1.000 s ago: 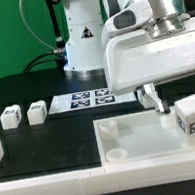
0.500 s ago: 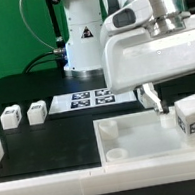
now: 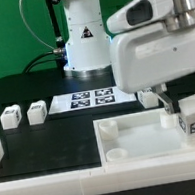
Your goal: Assemble one leg
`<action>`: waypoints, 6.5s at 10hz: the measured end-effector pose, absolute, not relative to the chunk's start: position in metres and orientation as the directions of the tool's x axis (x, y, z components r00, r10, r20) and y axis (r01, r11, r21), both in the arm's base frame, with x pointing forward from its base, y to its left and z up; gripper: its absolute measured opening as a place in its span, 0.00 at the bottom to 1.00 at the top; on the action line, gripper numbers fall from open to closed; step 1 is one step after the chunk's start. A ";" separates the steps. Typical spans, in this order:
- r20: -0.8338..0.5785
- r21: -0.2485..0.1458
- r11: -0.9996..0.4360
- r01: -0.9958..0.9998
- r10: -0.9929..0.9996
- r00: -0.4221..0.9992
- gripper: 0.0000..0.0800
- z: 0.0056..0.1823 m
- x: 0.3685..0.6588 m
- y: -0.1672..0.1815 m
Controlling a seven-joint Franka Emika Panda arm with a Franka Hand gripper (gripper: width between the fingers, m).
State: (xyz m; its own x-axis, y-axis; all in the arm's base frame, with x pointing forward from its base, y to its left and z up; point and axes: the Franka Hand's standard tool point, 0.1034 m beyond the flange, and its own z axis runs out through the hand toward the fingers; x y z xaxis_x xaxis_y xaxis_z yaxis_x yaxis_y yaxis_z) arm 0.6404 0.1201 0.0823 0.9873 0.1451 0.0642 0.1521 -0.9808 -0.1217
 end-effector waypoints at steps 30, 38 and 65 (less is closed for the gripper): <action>-0.055 -0.148 -0.874 -0.462 -0.459 0.887 0.81 0.072 0.636 0.112; -0.083 -0.129 -0.647 -0.751 -0.748 0.659 0.37 0.070 0.638 0.118; -0.150 -0.158 -0.290 -0.944 -0.938 0.313 0.38 0.068 0.642 0.104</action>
Offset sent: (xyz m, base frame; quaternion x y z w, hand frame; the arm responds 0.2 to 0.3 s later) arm 0.0000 0.0000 0.0000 0.0000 0.0000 0.0000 1.0000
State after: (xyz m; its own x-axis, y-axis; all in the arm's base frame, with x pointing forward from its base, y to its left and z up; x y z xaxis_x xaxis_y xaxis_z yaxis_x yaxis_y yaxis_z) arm 0.6425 0.1036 0.0676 0.3135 -0.9376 -0.1504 -0.9438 -0.2902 -0.1582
